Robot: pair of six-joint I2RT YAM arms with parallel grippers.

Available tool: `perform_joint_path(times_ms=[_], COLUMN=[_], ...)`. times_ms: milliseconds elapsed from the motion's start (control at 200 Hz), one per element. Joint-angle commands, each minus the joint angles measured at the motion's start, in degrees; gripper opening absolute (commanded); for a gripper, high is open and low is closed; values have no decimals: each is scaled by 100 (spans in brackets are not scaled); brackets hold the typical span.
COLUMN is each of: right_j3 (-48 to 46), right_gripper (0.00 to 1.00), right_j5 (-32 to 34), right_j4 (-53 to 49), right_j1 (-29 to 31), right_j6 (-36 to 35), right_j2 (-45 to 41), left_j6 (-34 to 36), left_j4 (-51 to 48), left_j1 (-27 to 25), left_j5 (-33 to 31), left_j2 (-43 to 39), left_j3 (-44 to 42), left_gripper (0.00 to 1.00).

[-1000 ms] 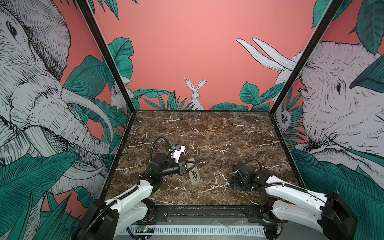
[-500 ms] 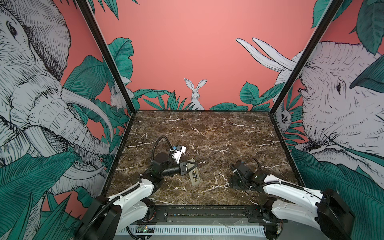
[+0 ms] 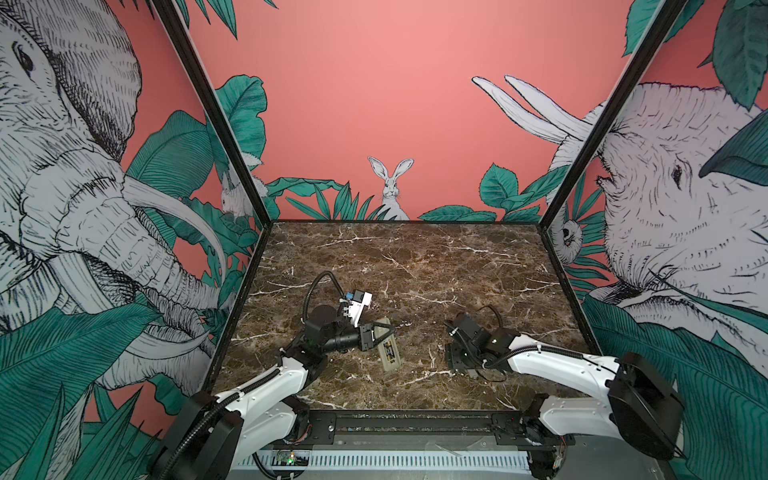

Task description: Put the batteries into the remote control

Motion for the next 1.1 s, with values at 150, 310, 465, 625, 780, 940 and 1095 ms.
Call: perform_joint_path(times_ms=[150,310,465,625,780,940,1095], right_j3=[367,568,881,959,692,256,49], right_gripper=[72,73,69,67,65,59,54], right_j5=[305,504,427,380,331,93,-82], right_j4=[-460,-835,-772,-966,-1180,-1271,-1139], right_j1=[140,140,140,140,140,140,139], right_j6=[-140,-120,-91,-137,39,227,180], right_j2=[-96,-412,-259,-62,-405,-753,-652], left_j6=[124,246,253,278,355,390,404], left_j4=[62,-180,-241,-319,-432,-454,-456], left_j1=[-13,-13,-13,-13,-13,-13,-13], left_j5=[-22,-121,-257,-278,-283,-263,-259], left_j2=[-168,-175,-151,-235,-333,-335,-318], left_j3=[-23,31,-19,-50,-52,-37,-35], left_gripper=[0,0,0,0,0,0,0])
